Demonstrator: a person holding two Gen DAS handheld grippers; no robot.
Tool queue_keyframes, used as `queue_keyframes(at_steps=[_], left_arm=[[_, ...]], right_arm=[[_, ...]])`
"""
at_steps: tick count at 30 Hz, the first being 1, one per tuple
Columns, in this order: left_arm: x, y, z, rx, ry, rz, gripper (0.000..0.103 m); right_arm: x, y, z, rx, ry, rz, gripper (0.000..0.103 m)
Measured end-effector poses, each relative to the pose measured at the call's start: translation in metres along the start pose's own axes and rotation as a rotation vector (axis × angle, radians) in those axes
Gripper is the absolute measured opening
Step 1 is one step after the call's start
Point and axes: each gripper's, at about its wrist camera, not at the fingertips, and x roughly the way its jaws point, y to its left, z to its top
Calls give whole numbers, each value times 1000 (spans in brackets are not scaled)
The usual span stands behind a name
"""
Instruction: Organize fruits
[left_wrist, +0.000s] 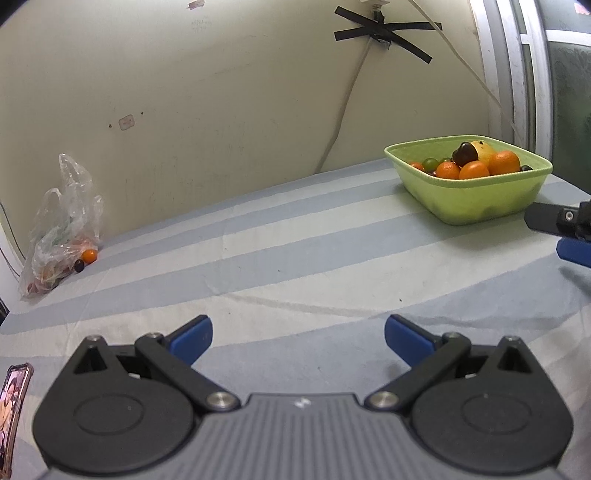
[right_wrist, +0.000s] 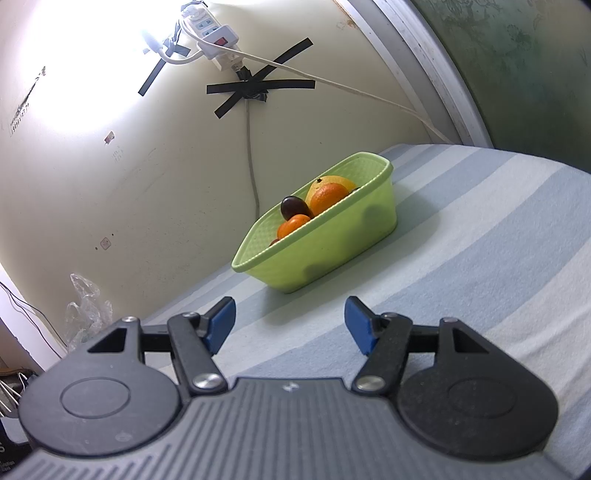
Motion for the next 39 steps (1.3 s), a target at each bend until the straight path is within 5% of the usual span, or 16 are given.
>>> queue_keyframes(at_steps=[13, 21, 39], left_arm=[[1, -4, -2, 0, 15, -20, 103], [-7, 1, -2, -51, -10, -101, 103], [-3, 0, -7, -67, 42, -104, 103]], right_arm=[[-1, -1, 0, 7, -3, 4, 68], [-2, -1, 0, 6, -6, 7, 68], [-3, -1, 1, 9, -8, 10, 68]])
